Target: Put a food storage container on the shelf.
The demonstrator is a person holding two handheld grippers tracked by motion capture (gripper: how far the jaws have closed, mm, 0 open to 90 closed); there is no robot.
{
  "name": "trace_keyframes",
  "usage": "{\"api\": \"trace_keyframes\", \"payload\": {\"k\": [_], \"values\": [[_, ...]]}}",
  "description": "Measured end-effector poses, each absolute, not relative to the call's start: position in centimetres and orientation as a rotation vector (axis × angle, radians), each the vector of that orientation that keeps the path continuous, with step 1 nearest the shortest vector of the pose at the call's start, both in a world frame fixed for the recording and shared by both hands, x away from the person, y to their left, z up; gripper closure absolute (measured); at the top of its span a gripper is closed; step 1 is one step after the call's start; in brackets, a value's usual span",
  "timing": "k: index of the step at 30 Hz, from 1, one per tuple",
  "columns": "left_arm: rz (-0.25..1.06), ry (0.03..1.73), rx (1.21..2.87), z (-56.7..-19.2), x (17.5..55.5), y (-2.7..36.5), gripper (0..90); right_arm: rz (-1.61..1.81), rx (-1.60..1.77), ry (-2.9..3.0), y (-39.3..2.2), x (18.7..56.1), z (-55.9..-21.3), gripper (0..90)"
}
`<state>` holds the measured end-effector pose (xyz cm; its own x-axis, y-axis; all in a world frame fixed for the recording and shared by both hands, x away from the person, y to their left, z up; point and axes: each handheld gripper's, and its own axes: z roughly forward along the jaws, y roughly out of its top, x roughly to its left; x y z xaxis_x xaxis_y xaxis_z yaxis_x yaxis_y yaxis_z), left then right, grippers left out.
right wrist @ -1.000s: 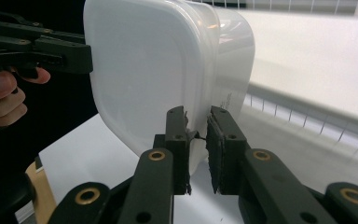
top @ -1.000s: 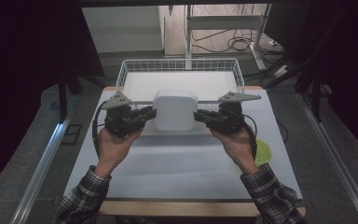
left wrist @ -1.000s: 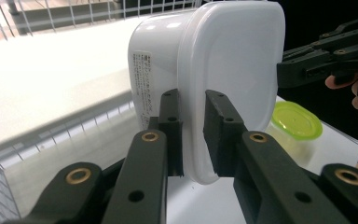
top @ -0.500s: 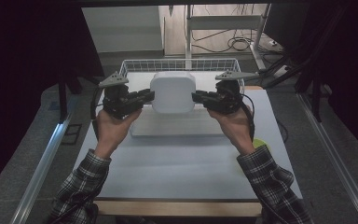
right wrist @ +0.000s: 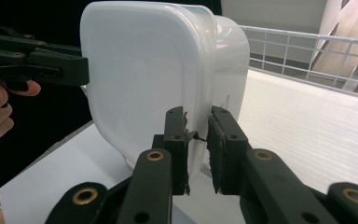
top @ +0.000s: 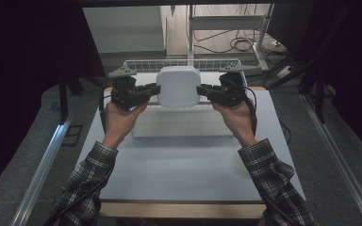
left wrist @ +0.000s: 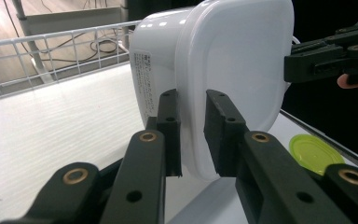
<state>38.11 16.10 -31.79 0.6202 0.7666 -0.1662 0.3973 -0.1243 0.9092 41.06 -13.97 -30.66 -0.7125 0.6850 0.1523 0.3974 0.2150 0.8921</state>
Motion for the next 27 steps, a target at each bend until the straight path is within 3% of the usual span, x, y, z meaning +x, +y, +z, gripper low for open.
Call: {"api": "trace_keyframes", "payload": {"k": [4,20,27], "values": [[0.423,0.926,1.752,-31.8,38.3,16.0,76.2,1.486,1.027,2.219,-14.0,41.5,-30.6,76.8],[0.541,0.891,1.765,-32.3,39.7,14.9,54.7,1.485,1.012,2.199,-13.3,43.1,-30.5,64.2],[0.559,0.898,1.756,-32.6,40.4,14.6,52.9,1.445,0.991,2.203,-12.9,43.6,-30.6,59.2]]}}
